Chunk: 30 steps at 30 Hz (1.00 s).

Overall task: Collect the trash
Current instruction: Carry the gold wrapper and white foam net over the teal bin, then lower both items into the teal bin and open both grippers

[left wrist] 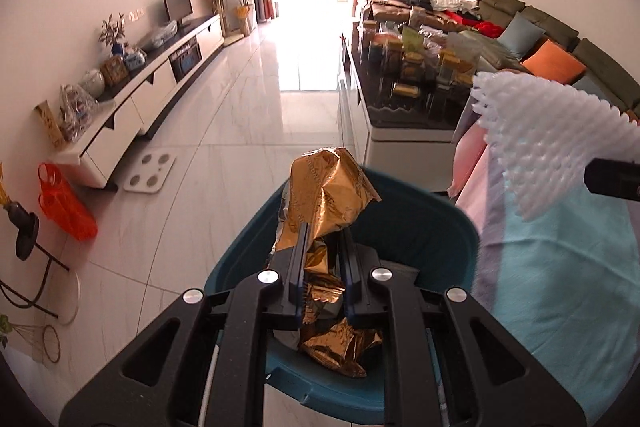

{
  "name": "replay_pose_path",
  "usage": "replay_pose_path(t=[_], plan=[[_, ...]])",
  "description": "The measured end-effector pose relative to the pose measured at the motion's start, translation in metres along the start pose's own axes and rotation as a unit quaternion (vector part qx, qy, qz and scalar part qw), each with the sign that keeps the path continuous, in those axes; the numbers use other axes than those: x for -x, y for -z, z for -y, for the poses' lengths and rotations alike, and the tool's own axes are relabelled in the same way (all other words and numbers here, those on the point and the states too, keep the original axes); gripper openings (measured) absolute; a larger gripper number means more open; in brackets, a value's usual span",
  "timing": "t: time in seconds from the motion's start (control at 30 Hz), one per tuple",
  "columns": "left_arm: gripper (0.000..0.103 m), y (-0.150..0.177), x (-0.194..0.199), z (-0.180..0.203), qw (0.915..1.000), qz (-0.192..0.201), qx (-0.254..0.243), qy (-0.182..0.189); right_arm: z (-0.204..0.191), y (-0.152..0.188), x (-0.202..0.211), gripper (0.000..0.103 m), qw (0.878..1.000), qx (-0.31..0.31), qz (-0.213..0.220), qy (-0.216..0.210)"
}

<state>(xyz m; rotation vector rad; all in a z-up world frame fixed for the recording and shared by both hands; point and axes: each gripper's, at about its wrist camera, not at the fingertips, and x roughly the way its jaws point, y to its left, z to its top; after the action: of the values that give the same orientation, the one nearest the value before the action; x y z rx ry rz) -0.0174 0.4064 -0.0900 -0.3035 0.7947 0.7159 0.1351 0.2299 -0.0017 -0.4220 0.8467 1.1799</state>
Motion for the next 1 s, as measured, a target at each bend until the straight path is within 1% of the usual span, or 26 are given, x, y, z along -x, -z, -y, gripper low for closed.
replay_pose_path(t=[0.17,0.47,0.7,1.0], plan=[[0.014,0.006,-0.016,-0.010,0.9999,-0.014,0.007,0.005,-0.011,-0.005,-0.020,0.017,1.000,0.017,-0.020,0.014],[0.014,0.001,-0.044,0.005,0.9990,-0.035,0.019,0.021,-0.030,-0.011,-0.052,0.017,0.996,0.056,-0.060,0.041],[0.014,0.008,-0.058,-0.004,0.9974,-0.052,0.037,0.035,-0.041,-0.018,-0.072,0.018,0.992,0.083,-0.085,0.048],[0.014,0.018,-0.068,-0.011,0.9956,-0.065,0.053,0.042,-0.055,-0.021,-0.111,0.018,0.983,0.115,-0.133,0.046]])
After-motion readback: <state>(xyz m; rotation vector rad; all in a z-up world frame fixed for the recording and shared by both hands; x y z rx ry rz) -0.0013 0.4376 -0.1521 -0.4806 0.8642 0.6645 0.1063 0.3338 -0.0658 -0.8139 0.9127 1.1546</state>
